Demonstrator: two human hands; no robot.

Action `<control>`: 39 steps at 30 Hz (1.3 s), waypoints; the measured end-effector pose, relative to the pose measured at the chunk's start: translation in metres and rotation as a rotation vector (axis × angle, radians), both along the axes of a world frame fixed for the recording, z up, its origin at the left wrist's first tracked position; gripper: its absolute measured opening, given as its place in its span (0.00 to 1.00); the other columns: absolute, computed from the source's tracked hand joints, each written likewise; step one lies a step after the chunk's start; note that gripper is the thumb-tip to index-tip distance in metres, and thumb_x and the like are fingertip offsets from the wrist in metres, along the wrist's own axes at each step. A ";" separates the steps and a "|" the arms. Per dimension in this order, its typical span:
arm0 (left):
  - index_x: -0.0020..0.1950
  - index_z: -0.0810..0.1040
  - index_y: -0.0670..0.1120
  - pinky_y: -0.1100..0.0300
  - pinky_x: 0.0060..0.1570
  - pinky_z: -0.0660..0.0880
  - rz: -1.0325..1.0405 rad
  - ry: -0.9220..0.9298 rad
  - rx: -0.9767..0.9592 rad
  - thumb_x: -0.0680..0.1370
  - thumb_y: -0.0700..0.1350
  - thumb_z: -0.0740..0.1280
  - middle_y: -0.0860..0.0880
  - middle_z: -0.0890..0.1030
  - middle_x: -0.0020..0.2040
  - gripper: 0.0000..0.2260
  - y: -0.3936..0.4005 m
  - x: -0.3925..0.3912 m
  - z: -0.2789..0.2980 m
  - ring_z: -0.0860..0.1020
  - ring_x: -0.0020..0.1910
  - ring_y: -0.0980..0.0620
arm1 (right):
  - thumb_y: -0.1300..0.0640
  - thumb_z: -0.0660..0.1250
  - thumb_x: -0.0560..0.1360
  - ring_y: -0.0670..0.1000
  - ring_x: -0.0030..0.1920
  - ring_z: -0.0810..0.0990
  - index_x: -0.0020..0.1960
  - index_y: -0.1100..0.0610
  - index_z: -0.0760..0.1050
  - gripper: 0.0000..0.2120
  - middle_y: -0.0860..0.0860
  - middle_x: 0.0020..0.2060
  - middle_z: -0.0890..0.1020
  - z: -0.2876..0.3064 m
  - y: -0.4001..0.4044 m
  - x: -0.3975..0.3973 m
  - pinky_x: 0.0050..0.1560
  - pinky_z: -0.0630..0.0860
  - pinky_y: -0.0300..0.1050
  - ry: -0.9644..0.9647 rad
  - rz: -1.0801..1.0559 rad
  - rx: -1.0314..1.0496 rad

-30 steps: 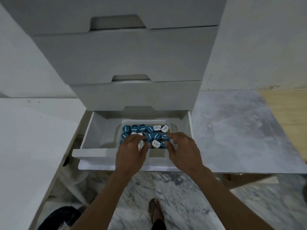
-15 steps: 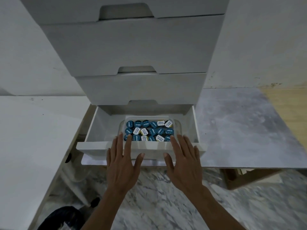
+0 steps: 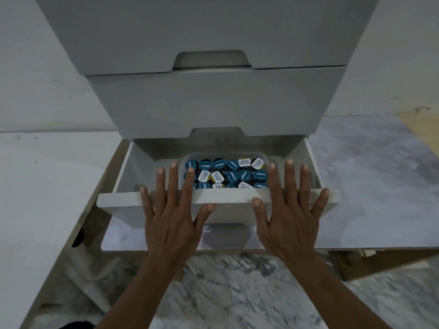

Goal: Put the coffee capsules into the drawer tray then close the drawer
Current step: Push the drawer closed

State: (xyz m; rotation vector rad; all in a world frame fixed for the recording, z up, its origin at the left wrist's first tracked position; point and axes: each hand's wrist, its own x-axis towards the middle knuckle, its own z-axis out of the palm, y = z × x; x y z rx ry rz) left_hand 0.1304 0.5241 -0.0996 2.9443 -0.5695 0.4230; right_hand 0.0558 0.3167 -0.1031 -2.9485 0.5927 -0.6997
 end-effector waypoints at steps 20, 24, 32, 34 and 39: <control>0.79 0.40 0.53 0.38 0.75 0.44 0.020 -0.173 -0.129 0.80 0.65 0.46 0.47 0.38 0.80 0.32 -0.044 0.111 0.006 0.39 0.79 0.45 | 0.37 0.48 0.80 0.58 0.78 0.45 0.79 0.47 0.46 0.32 0.53 0.79 0.47 0.001 -0.044 0.122 0.72 0.49 0.71 -0.209 -0.028 -0.083; 0.79 0.40 0.53 0.38 0.75 0.45 0.022 -0.216 -0.144 0.79 0.65 0.47 0.46 0.38 0.80 0.33 -0.049 0.121 0.002 0.38 0.78 0.44 | 0.36 0.49 0.80 0.60 0.78 0.47 0.79 0.48 0.48 0.32 0.54 0.79 0.49 -0.005 -0.046 0.133 0.72 0.51 0.72 -0.279 -0.042 -0.098; 0.79 0.42 0.53 0.42 0.75 0.50 0.064 -0.352 -0.167 0.79 0.64 0.49 0.44 0.42 0.80 0.34 -0.057 0.134 -0.011 0.42 0.79 0.42 | 0.37 0.49 0.79 0.62 0.78 0.49 0.78 0.45 0.44 0.31 0.56 0.78 0.52 -0.015 -0.051 0.150 0.71 0.49 0.72 -0.392 -0.035 -0.110; 0.79 0.41 0.53 0.46 0.74 0.53 0.061 -0.379 -0.171 0.79 0.65 0.49 0.43 0.43 0.80 0.34 -0.058 0.135 -0.012 0.43 0.79 0.42 | 0.37 0.48 0.79 0.62 0.78 0.49 0.78 0.45 0.45 0.31 0.57 0.78 0.52 -0.014 -0.051 0.152 0.72 0.49 0.71 -0.404 -0.048 -0.098; 0.79 0.42 0.54 0.51 0.73 0.53 0.068 -0.395 -0.211 0.79 0.66 0.48 0.45 0.44 0.80 0.33 -0.056 0.129 -0.019 0.43 0.79 0.47 | 0.38 0.53 0.78 0.60 0.78 0.46 0.78 0.43 0.46 0.32 0.57 0.79 0.50 -0.016 -0.050 0.147 0.73 0.48 0.68 -0.434 -0.041 -0.060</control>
